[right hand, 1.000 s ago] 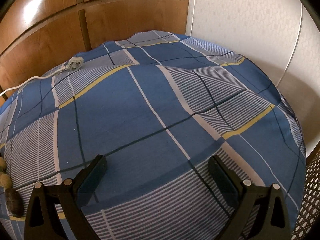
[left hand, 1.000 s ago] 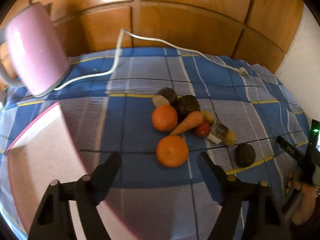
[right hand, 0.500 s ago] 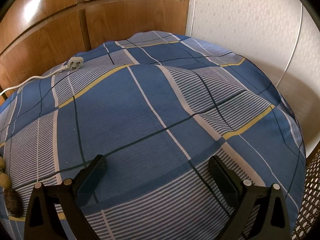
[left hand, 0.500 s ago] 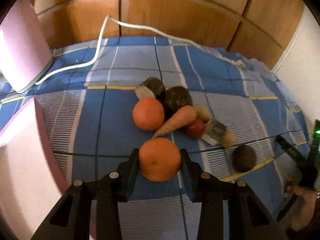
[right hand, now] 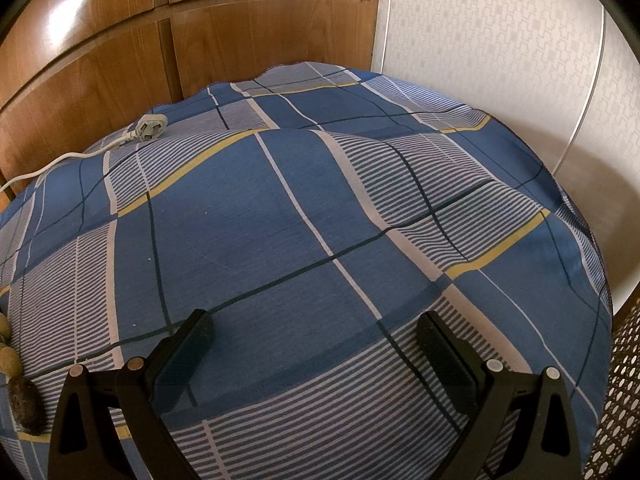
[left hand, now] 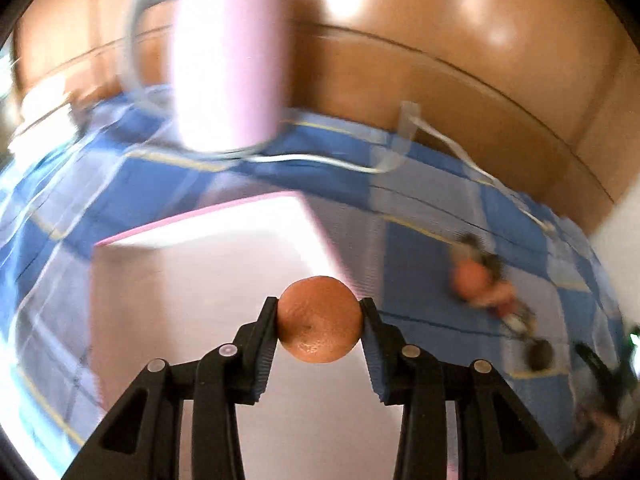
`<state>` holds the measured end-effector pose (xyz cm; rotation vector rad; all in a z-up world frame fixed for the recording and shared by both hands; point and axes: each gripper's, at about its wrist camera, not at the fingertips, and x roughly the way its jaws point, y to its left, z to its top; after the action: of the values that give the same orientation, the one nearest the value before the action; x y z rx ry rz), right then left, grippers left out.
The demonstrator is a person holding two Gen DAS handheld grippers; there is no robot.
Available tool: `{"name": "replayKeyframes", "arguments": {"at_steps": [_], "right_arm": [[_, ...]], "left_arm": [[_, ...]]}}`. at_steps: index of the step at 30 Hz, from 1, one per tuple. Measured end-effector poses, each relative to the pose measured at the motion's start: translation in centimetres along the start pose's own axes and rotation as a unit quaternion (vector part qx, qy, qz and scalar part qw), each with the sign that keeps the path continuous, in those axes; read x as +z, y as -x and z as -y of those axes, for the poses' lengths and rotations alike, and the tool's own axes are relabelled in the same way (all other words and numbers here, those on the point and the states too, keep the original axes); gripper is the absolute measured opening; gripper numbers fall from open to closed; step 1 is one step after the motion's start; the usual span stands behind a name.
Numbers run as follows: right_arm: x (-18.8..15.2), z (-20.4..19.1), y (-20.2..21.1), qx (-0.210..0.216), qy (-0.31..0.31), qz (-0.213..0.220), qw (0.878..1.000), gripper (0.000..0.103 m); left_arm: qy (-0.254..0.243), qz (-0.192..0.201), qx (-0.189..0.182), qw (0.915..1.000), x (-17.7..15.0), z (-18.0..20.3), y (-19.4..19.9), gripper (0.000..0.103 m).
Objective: Organize fruits
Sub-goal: 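Carry the orange with the left gripper into the tray and release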
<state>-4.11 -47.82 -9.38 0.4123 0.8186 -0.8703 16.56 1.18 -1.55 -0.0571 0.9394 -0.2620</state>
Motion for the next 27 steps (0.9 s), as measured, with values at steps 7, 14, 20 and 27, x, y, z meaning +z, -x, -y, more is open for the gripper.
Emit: {"name": "replayKeyframes", "arguments": {"at_steps": [7, 14, 20, 27], "right_arm": [[0.0, 0.0, 0.0, 0.003, -0.003, 0.0, 1.0, 0.103], [0.0, 0.0, 0.0, 0.003, -0.004, 0.0, 1.0, 0.103], [0.0, 0.0, 0.0, 0.003, -0.004, 0.0, 1.0, 0.103], [0.0, 0.0, -0.1, 0.003, -0.004, 0.0, 1.0, 0.103]], "left_arm": [[0.049, -0.003, 0.062, 0.9968, 1.0, -5.5, -1.8, 0.04], [0.079, 0.0, 0.088, 0.993, 1.4, -7.7, -3.0, 0.042], [0.093, 0.029, 0.105, 0.9897, 0.3, -7.5, -1.0, 0.063], [0.122, 0.047, 0.115, 0.9847, -2.2, -7.4, 2.2, 0.063]]}}
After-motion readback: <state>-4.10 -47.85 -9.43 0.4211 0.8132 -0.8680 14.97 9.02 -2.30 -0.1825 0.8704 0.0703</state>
